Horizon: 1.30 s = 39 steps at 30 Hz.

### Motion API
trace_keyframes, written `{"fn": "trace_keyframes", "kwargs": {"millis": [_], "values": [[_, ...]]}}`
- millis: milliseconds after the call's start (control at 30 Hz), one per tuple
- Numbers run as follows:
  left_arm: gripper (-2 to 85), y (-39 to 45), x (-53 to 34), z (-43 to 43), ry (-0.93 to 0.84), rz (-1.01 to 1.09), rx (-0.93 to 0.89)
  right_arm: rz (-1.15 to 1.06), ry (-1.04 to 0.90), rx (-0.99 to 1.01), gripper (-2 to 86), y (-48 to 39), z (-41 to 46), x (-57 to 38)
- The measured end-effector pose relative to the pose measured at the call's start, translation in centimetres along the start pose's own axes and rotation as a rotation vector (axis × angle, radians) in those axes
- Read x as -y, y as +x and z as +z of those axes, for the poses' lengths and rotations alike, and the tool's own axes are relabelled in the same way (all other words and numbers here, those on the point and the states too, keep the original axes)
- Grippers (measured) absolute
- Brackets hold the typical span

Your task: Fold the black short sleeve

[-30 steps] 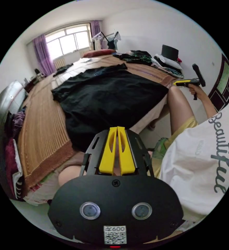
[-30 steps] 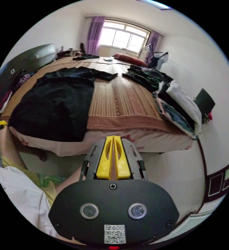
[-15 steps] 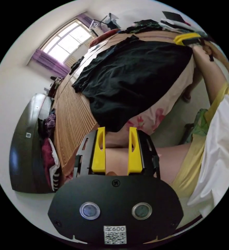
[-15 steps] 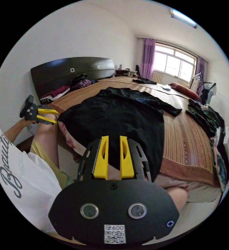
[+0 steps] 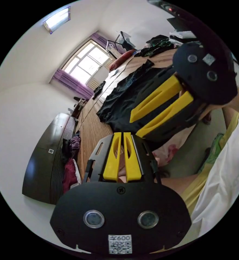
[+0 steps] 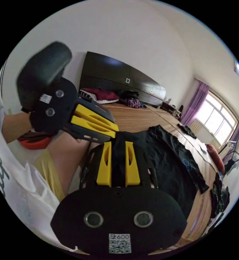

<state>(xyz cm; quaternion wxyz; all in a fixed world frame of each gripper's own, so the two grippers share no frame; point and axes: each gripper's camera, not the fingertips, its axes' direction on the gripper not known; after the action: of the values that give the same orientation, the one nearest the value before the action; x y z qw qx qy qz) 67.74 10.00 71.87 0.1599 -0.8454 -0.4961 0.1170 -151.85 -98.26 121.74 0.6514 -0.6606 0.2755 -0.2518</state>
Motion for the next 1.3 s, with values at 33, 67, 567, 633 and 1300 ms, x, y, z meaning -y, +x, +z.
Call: {"fn": "trace_keyframes", "kwargs": {"millis": [33,67,567,633,1300], "values": [[3.2,-0.4,0.0,0.3,0.024,-0.029,-0.025,0.008,-0.029,-0.013,1.3,0.4,1.2,-0.1],[3.5,-0.9,-0.2,0.7,0.049,-0.066,-0.04,0.036,-0.034,-0.012,0.1,1.4,1.6,-0.6],[9.9,1.0,2.0,10.3,-0.015,-0.196,-0.162,0.602,0.065,0.085,-0.9,17.3,-2.8,-15.3],[9.6,1.9,3.5,10.9,-0.005,-0.141,-0.133,0.608,0.07,0.088,-0.9,17.5,-2.9,-15.7],[4.1,-5.3,-1.9,15.2,-0.377,-0.419,0.05,0.353,0.05,0.369,-0.8,11.0,-0.1,-16.9]]}}
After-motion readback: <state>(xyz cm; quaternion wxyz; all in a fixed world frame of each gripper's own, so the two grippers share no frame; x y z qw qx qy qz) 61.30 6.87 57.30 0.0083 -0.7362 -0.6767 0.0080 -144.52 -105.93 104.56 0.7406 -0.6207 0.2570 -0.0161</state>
